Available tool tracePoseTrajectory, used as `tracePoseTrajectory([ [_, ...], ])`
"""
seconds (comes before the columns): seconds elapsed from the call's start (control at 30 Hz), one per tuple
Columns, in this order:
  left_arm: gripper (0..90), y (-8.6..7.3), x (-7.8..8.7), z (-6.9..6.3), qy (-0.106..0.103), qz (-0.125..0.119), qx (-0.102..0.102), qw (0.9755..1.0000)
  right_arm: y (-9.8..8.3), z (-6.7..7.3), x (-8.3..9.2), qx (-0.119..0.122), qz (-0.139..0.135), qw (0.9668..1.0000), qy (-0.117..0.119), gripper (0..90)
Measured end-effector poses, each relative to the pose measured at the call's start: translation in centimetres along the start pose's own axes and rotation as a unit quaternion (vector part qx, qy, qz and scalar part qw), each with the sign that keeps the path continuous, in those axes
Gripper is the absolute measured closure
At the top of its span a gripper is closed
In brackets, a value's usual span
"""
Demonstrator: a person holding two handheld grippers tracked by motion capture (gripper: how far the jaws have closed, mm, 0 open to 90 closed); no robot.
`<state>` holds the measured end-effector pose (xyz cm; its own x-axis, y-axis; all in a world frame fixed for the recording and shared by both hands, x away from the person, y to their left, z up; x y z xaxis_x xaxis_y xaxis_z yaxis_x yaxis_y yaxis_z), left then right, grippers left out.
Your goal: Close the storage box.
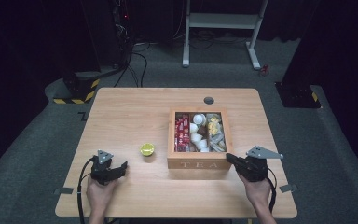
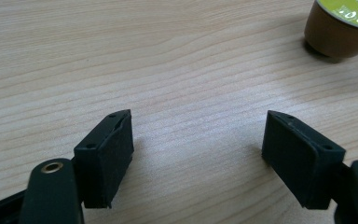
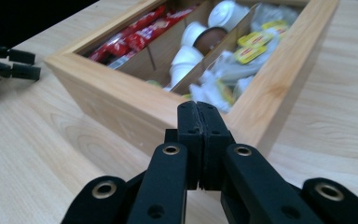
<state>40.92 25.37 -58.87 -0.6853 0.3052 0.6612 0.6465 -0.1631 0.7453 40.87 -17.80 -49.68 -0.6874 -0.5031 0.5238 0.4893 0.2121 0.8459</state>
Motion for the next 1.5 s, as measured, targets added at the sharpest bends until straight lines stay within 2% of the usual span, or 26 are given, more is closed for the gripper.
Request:
tracePoseTrajectory([
  [0.27,25.0,0.0,0.0,0.0,0.0,0.0,0.0,1.0,1.5,-2.0,0.8,-0.007,-0.022,0.9995,-0.022,84.5],
  [0.73,25.0,0.0,0.0,0.0,0.0,0.0,0.0,1.0,1.7,-4.5,1.4,-0.028,-0.032,0.998,-0.047,79.8],
  [1.1,25.0,0.0,0.0,0.0,0.0,0.0,0.0,1.0,0.7,-7.0,1.7,-0.054,-0.035,0.9951,-0.075,70.1],
  [1.23,25.0,0.0,0.0,0.0,0.0,0.0,0.0,1.0,-0.2,-8.2,1.7,-0.068,-0.034,0.9927,-0.093,64.8],
  [1.5,24.9,0.0,0.0,0.0,0.0,0.0,-0.001,1.0,-1.4,-9.2,1.3,-0.08,-0.024,0.9904,-0.11,59.8],
])
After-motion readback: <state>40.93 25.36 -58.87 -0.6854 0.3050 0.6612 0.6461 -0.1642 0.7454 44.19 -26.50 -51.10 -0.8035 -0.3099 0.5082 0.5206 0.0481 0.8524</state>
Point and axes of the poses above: each handheld gripper's, and its own axes: x roughly backward along the jaws, y roughly out of its top, z roughly to its left, the point moved 9 cm from there along -x, roughly forward along the jaws, and after that the axes turned 7 degrees about -y, right-handed, at the moved point
